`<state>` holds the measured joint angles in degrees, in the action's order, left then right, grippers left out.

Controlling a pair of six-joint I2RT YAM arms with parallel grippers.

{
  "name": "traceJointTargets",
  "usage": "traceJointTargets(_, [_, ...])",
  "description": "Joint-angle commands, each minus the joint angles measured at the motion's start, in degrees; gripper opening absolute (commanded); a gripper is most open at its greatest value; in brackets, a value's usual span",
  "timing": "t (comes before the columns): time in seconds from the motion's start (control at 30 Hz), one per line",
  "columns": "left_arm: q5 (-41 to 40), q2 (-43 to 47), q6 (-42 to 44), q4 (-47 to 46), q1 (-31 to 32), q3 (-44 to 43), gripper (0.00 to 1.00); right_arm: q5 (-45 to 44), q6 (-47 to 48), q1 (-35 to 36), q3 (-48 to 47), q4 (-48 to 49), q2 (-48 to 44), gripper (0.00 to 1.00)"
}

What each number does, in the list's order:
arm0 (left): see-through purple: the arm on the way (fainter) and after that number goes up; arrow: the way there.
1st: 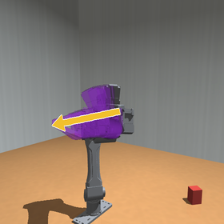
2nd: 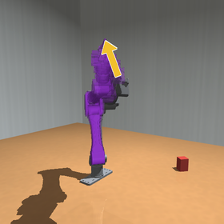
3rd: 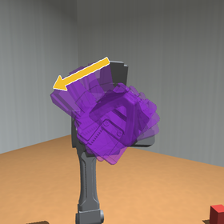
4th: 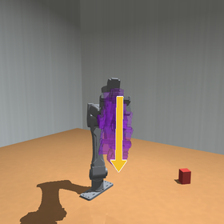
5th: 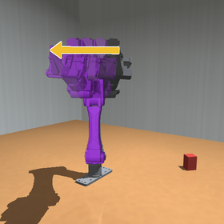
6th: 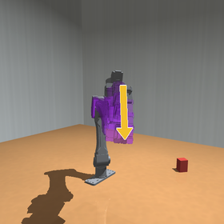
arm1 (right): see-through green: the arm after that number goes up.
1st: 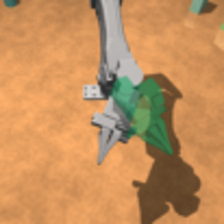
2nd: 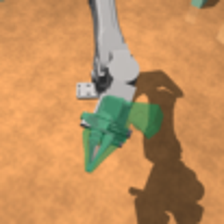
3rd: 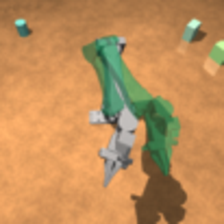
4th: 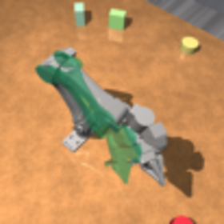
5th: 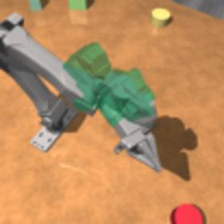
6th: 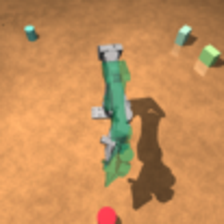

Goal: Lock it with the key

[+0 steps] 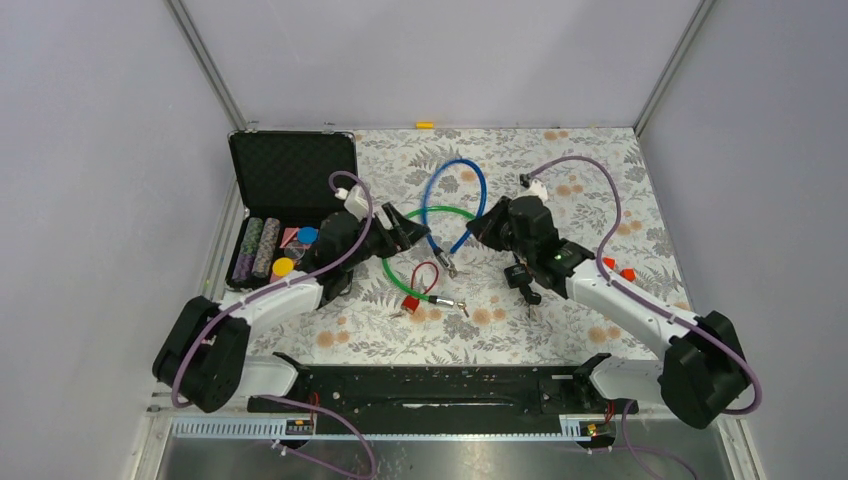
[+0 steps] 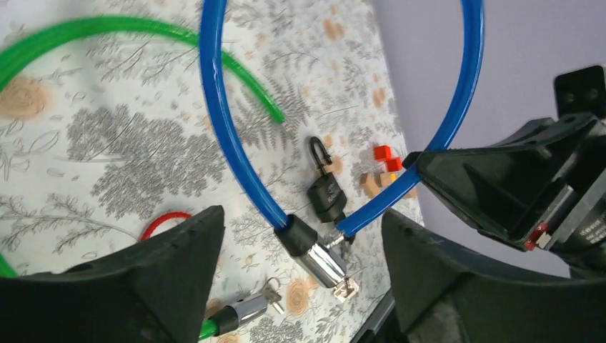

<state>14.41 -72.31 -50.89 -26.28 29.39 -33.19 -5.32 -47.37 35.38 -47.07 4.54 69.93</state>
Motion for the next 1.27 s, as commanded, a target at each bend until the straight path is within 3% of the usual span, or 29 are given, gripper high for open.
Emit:
traceJointTargets(0.0, [-3.94,-4.02,3.96,-2.60,-0.29,-1.25,0.90,-5.09,-1.93,-1.44,1.15,3.08,2.81,0.00])
traceJointTargets(0.03, [-4.85,-4.40,4.64,-1.68,-0.29,-1.34,0.98,-5.34,-2.02,-2.04,1.64,3.25,3.84,0.00])
traceJointTargets(0.07, [-5.69,-4.25,5.31,-0.84,-0.29,-1.35,0.99,-5.54,-2.02,-2.48,1.85,3.24,4.81,0.00])
traceJointTargets(0.23, [-12.34,1.22,9.80,11.29,-0.28,-3.41,0.99,-8.91,-1.83,-4.40,1.77,0.01,7.47,0.00])
traceJointTargets(0.27, [-13.84,2.55,10.45,14.88,-0.29,-4.36,0.99,-10.32,-1.73,-4.49,1.19,-1.98,7.76,0.06])
traceJointTargets(0.37, [-19.09,7.01,12.27,23.78,-0.25,-6.51,0.99,-14.50,-1.39,-4.58,-0.36,-9.34,8.11,0.42])
traceJointTargets(0.47, [-22.78,12.19,13.20,30.19,-0.29,-7.77,0.99,-18.75,-1.13,-4.61,-1.35,-14.03,6.64,0.69])
traceJointTargets(0.57, [-24.89,17.57,14.24,34.40,-0.23,-8.33,0.99,-22.23,1.56,-4.61,-2.32,-17.23,3.65,0.79])
traceJointTargets(0.93, [-30.43,31.83,17.69,47.21,-0.21,-12.02,0.99,-38.56,8.47,-4.70,-1.11,-25.26,-17.11,0.83])
traceJointTargets(1.23, [-33.17,39.34,20.32,53.10,-0.21,-16.84,0.99,-43.90,10.39,-4.73,-1.56,-28.71,-34.19,0.82])
